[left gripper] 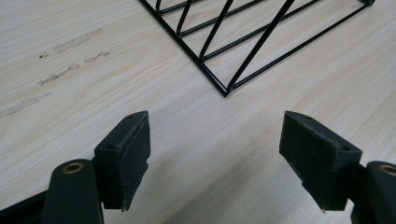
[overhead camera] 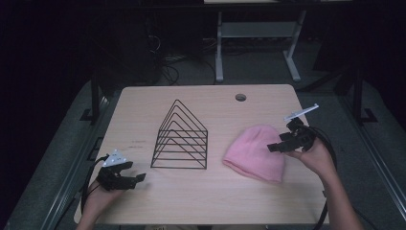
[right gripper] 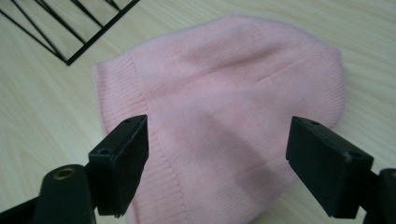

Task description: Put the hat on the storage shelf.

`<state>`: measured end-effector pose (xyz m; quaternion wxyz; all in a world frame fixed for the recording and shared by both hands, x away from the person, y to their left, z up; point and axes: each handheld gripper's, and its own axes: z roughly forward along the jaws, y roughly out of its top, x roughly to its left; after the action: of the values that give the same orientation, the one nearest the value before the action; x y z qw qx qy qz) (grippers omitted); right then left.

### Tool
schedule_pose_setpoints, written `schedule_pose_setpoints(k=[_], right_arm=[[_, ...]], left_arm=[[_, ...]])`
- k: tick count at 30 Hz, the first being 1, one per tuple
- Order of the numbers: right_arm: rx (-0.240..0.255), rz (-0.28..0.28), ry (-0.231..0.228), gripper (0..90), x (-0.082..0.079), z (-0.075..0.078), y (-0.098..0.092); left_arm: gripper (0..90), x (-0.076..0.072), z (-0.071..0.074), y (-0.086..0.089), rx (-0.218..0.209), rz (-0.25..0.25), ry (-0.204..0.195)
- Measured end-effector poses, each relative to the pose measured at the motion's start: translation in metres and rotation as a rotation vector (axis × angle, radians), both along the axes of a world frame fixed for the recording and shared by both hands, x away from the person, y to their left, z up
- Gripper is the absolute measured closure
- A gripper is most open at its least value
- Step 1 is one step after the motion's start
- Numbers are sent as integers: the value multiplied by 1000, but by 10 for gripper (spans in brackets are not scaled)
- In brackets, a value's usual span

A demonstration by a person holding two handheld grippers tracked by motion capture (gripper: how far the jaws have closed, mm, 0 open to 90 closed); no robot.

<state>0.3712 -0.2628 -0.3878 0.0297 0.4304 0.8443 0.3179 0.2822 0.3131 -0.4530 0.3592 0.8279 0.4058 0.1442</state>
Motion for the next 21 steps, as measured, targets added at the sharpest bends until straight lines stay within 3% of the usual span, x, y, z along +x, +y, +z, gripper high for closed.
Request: schedule_pose_setpoints(k=[6, 10, 21], right_arm=[[-9, -6, 23, 210, 12, -1, -1], [0, -40, 25, 216, 24, -4, -5], [-48, -84, 76, 218, 46, -17, -9]], left_arm=[[250, 0, 1, 1, 8, -4, -1], [249, 1, 0, 1, 1, -2, 1], [249, 1, 0, 1, 4, -4, 4]])
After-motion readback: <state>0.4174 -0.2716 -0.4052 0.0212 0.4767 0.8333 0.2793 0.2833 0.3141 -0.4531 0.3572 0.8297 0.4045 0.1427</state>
